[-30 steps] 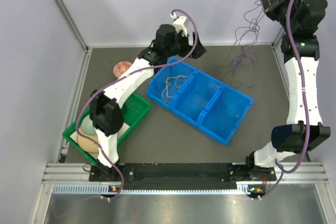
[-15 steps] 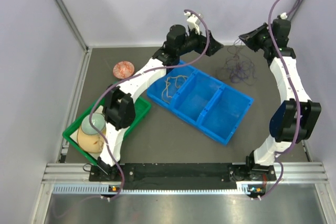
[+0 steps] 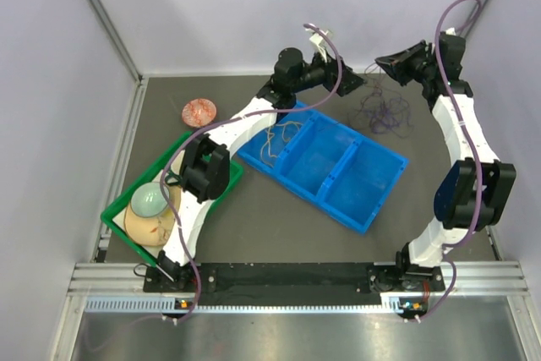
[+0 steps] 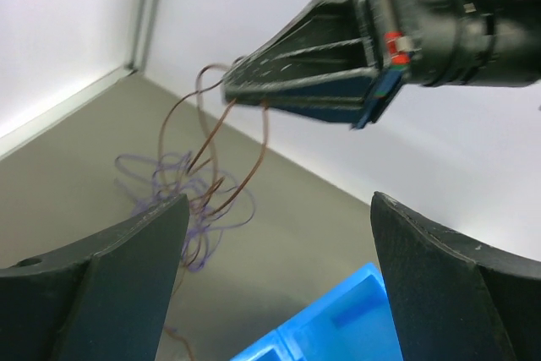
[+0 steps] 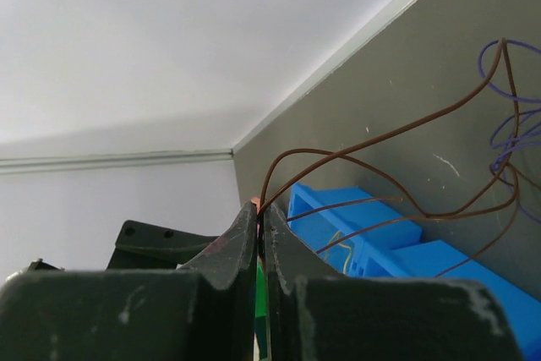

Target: Untangle the cables

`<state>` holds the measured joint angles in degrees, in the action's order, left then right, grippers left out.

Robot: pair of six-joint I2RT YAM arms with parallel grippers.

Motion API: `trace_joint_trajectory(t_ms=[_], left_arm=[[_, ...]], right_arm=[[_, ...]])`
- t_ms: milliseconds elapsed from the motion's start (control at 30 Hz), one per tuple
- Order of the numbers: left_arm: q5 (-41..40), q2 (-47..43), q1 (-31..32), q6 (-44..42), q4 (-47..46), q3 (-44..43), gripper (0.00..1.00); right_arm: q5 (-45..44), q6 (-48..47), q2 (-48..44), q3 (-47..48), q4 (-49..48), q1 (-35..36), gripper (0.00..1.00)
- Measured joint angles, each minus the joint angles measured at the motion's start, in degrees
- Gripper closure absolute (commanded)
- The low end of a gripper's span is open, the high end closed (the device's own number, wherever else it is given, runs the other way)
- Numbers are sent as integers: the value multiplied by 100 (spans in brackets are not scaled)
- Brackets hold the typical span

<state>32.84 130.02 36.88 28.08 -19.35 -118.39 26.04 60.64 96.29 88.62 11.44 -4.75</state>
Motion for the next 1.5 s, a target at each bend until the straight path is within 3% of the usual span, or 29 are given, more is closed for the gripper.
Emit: trace_joint_trajectory(t_ms=[333, 700, 867, 1067, 1300, 1333, 1467, 1500], left_arm=[[472, 638, 13, 131, -341, -848, 5], [2, 844, 227, -697, 164, -1344, 5], [-352, 1058, 310, -935, 299, -1543, 11], [-656, 1239, 339, -1071, 439, -1545, 28], [-802, 1292, 334, -1062, 428, -1545, 31], [-813, 1292, 334, -1060, 415, -1545, 34], [-848, 1292, 334, -997, 350, -1543, 61], [-855, 1292, 334, -984, 323, -1543, 81]], right_arm=[[177, 157, 0, -87, -120, 0, 100], [293, 201, 0, -87, -190, 4, 100], [343, 205, 0, -87, -208, 24, 100], [389, 208, 0, -87, -208, 52, 100], [404, 208, 0, -87, -208, 52, 100], [404, 208, 0, -87, -208, 52, 100], [407, 208, 0, -87, -208, 52, 100], [407, 208, 0, -87, -208, 52, 100]])
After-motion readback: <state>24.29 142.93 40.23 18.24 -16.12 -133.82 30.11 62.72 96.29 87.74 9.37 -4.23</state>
